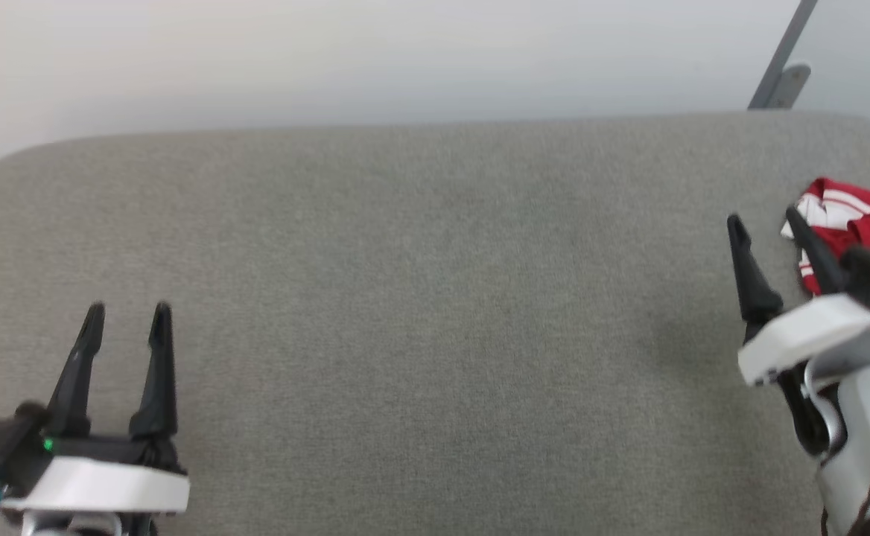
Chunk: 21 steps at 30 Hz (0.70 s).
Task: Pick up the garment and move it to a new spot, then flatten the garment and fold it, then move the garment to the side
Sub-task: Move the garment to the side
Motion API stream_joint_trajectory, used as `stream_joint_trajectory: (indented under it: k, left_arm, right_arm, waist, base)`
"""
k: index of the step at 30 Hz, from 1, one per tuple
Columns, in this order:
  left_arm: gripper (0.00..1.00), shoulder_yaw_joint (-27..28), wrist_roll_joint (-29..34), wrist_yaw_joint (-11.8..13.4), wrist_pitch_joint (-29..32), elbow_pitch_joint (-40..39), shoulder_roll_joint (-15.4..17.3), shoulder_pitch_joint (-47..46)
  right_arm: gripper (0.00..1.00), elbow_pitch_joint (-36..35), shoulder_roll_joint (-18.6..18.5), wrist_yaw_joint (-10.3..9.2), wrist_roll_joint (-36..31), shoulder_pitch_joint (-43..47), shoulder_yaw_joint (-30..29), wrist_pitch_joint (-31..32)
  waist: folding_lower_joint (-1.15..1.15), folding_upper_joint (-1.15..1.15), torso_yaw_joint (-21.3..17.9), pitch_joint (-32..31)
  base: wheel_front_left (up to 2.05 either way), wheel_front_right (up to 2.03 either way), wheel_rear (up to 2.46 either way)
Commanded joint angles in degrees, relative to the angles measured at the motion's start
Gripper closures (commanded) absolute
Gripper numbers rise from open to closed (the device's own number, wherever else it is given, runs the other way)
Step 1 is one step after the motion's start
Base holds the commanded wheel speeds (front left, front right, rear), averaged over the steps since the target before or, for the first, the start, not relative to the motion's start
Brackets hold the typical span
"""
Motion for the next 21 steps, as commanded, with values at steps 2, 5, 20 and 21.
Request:
stream_joint_trajectory:
  k: [2, 5, 20, 21]
  left_arm:
    - [0.00, 1.22, 0.80, -0.17, -0.27, -0.28, -0.26, 2.34]
    - [0.00, 2.47, 0.88, -0.17, -0.27, -0.38, -0.76, 4.84]
    - [0.00, 6.59, 1.54, -0.17, -0.27, -1.36, -3.62, 12.87]
    - [0.00, 6.61, 1.49, -0.17, -0.27, -1.35, -3.73, 13.01]
  right_arm:
    - [0.00, -2.24, 0.53, -0.02, 0.00, 2.99, -0.56, -0.55]
    - [0.00, -4.71, 0.86, -0.02, -0.17, 6.49, -1.66, -0.44]
    - [0.00, -15.85, 5.56, -0.02, -3.49, 20.76, -7.59, 0.22]
    - [0.00, -16.33, 5.89, -0.02, -3.89, 21.51, -7.81, 0.26]
  waist:
    - [0.00, 0.00, 0.81, -2.02]
    - [0.00, 0.00, 1.10, -3.51]
    - [0.00, 0.00, 1.78, -7.14]
    - [0.00, 0.00, 1.77, -7.23]
  base:
    - [0.00, 0.00, 0.00]
    - [0.00, 0.00, 0.00]
    - [0.00, 0.00, 0.00]
    - [0.00, 0.00, 0.00]
